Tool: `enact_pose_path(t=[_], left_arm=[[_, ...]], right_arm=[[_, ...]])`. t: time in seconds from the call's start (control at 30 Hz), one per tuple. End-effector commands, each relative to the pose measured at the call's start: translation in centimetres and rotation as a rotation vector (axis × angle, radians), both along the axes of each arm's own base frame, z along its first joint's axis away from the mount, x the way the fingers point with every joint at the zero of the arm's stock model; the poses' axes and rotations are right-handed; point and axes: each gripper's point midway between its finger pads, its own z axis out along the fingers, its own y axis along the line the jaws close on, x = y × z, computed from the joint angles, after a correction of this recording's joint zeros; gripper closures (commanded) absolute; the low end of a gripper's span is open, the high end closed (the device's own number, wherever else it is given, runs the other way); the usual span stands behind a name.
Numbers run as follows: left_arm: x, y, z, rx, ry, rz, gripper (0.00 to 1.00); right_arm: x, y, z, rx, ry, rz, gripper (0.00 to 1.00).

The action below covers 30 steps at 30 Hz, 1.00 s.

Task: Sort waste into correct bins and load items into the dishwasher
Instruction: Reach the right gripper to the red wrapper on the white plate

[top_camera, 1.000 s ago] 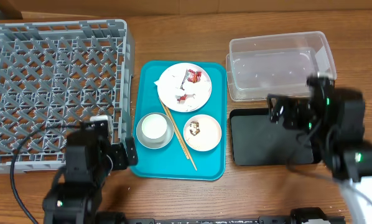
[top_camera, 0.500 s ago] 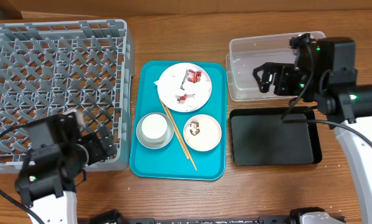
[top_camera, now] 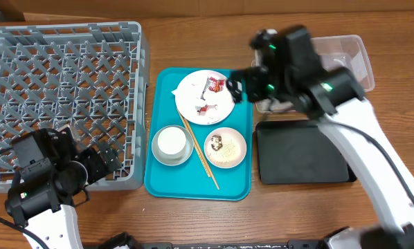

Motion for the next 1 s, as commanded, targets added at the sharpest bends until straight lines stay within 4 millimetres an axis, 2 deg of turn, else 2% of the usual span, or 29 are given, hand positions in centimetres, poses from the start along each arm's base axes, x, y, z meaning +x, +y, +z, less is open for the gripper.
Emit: enact_pose_path(t=[0.0, 0.07, 0.1, 0.3, 0.53, 0.7, 0.8, 0.97], left_arm=[[1.6, -1.3, 2.5, 0.03, -0.086, -0.134, 0.0], [2.4, -1.8, 3.2, 0.06, -0.087, -0.214, 0.0], [3.2, -2.3, 3.7, 0.062, -0.08, -0.26, 0.0], [5.1, -3.7, 4.0, 0.048, -0.017, -0.376, 0.0], [5.3, -4.1, 3.3, 0.029, 0.016, -0.394, 0.0], [5.3, -4.1, 3.2, 0.029, 0.017, -0.394, 0.0], [5.3, -4.1, 3.2, 0.028, 0.018, -0.394, 0.0], [5.3, -4.1, 3.2, 0.028, 0.018, -0.394, 0.0]], right_arm=[[3.2, 0.8, -1.3, -0.011, 0.027, -0.095, 0.0], [4.4, 1.5, -2.9, -0.014, 0.051, -0.102, 0.0], [5.0, 2.3, -4.6, -0.019, 0.071, -0.093, 0.0], [6.1, 4.6, -10.0, -0.046, 0.148, -0.116, 0.01], [6.5, 7.2, -15.0, -0.078, 0.19, -0.141, 0.0], [6.7, 7.3, -17.7, -0.136, 0.19, -0.265, 0.01], [6.9, 8.0, -19.1, -0.138, 0.194, -0.267, 0.04], [6.3, 8.2, -22.9, -0.167, 0.257, -0.294, 0.1]])
